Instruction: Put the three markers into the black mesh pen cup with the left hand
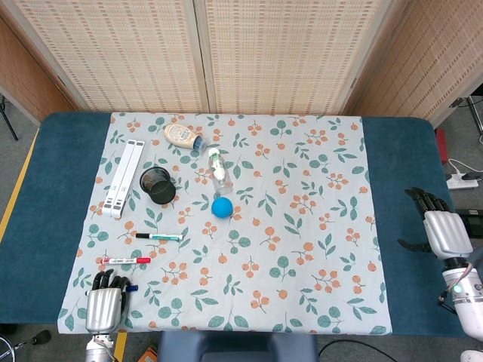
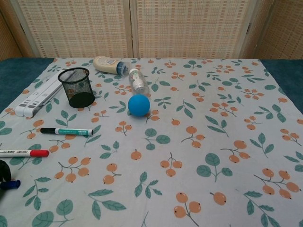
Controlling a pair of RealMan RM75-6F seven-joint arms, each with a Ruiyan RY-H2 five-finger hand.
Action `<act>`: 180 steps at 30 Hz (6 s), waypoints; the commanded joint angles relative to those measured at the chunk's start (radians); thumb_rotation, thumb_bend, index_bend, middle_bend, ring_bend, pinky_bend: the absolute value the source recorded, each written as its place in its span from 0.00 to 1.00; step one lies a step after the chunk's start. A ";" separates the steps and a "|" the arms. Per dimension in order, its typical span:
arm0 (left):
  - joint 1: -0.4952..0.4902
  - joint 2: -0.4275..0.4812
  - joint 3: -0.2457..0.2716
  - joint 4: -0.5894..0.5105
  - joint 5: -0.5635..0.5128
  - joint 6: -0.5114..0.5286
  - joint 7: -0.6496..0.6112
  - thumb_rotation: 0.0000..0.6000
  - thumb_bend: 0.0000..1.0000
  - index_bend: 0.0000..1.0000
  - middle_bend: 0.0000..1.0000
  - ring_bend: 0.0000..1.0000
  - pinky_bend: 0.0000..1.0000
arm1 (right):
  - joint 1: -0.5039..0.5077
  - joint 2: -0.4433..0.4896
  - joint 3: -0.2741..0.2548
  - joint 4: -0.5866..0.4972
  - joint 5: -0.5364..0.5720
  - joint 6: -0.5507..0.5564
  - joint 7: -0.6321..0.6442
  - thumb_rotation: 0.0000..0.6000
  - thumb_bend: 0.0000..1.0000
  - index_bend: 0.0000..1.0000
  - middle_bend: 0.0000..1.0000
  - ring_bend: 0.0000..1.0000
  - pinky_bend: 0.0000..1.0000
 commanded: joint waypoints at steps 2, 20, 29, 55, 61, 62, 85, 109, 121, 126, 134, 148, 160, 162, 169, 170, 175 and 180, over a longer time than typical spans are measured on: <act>0.001 -0.002 0.000 0.007 0.006 0.014 0.000 1.00 0.42 0.54 0.54 0.21 0.21 | -0.001 0.000 0.001 0.000 0.001 0.001 0.000 1.00 0.02 0.12 0.06 0.11 0.17; 0.012 0.233 -0.027 -0.337 0.083 0.175 -0.036 1.00 0.42 0.54 0.55 0.21 0.21 | -0.005 0.002 0.004 0.004 -0.002 0.011 0.012 1.00 0.03 0.12 0.06 0.11 0.17; -0.219 0.718 -0.233 -0.784 -0.096 -0.221 -0.632 1.00 0.42 0.55 0.56 0.22 0.23 | -0.020 0.013 0.007 -0.010 -0.027 0.051 0.034 1.00 0.02 0.12 0.06 0.11 0.17; -0.789 0.572 -0.500 -0.170 -0.318 -0.933 -1.515 1.00 0.42 0.58 0.59 0.22 0.22 | -0.030 0.018 0.020 -0.010 -0.007 0.065 0.030 1.00 0.03 0.12 0.06 0.11 0.17; -0.818 0.474 -0.466 -0.038 -0.299 -0.979 -1.615 1.00 0.42 0.58 0.58 0.22 0.22 | -0.024 0.012 0.023 0.000 0.009 0.047 0.026 1.00 0.02 0.12 0.06 0.11 0.17; -0.820 0.463 -0.463 -0.026 -0.293 -0.978 -1.631 1.00 0.42 0.58 0.58 0.22 0.22 | -0.024 0.011 0.024 0.001 0.010 0.046 0.026 1.00 0.02 0.12 0.06 0.11 0.17; -0.861 0.389 -0.337 0.122 -0.122 -0.867 -1.751 1.00 0.42 0.36 0.32 0.11 0.15 | -0.021 0.010 0.025 0.003 0.011 0.037 0.029 1.00 0.02 0.12 0.06 0.11 0.17; -0.188 0.288 0.022 -0.538 -0.078 0.244 -0.189 1.00 0.42 0.43 0.43 0.19 0.19 | -0.021 0.016 0.020 0.002 -0.007 0.032 0.060 1.00 0.02 0.12 0.06 0.11 0.17; -0.197 0.072 0.000 -0.253 -0.129 0.028 -0.135 1.00 0.42 0.34 0.34 0.15 0.16 | -0.017 0.019 0.014 -0.008 -0.013 0.024 0.053 1.00 0.02 0.14 0.06 0.11 0.17; -0.237 0.002 -0.039 -0.192 -0.136 -0.039 -0.093 1.00 0.42 0.34 0.32 0.14 0.16 | -0.018 0.020 0.017 -0.007 -0.011 0.027 0.056 1.00 0.02 0.14 0.06 0.11 0.17; -0.256 -0.062 -0.074 -0.128 -0.128 -0.061 -0.073 1.00 0.42 0.34 0.31 0.14 0.16 | -0.021 0.024 0.018 -0.005 -0.011 0.032 0.067 1.00 0.03 0.14 0.06 0.12 0.17; -0.226 -0.067 -0.076 -0.077 -0.138 -0.069 -0.053 1.00 0.42 0.38 0.32 0.14 0.16 | -0.019 0.019 0.018 0.000 -0.011 0.030 0.069 1.00 0.02 0.18 0.06 0.12 0.17; -0.232 -0.079 -0.121 -0.019 -0.171 -0.101 -0.047 1.00 0.42 0.37 0.32 0.14 0.16 | -0.020 0.018 0.018 -0.004 -0.014 0.037 0.060 1.00 0.02 0.17 0.06 0.12 0.17; -0.232 -0.081 -0.125 -0.011 -0.172 -0.099 -0.043 1.00 0.42 0.38 0.34 0.14 0.16 | -0.021 0.018 0.019 -0.004 -0.012 0.037 0.061 1.00 0.02 0.17 0.06 0.12 0.17; -0.222 -0.079 -0.123 -0.009 -0.175 -0.098 -0.034 1.00 0.42 0.41 0.38 0.14 0.16 | -0.021 0.018 0.020 -0.002 -0.011 0.038 0.064 1.00 0.03 0.17 0.06 0.12 0.17; -0.221 -0.079 -0.122 -0.009 -0.175 -0.098 -0.033 1.00 0.42 0.41 0.38 0.14 0.16 | -0.021 0.018 0.020 -0.002 -0.012 0.039 0.064 1.00 0.03 0.17 0.06 0.12 0.17; -0.219 -0.086 -0.123 0.000 -0.171 -0.092 -0.028 1.00 0.42 0.42 0.38 0.14 0.16 | -0.024 0.020 0.021 -0.004 -0.013 0.044 0.066 1.00 0.02 0.17 0.06 0.12 0.17; -0.220 -0.101 -0.127 0.026 -0.168 -0.085 -0.018 1.00 0.43 0.45 0.42 0.15 0.17 | -0.025 0.022 0.021 -0.005 -0.014 0.047 0.068 1.00 0.02 0.17 0.06 0.12 0.17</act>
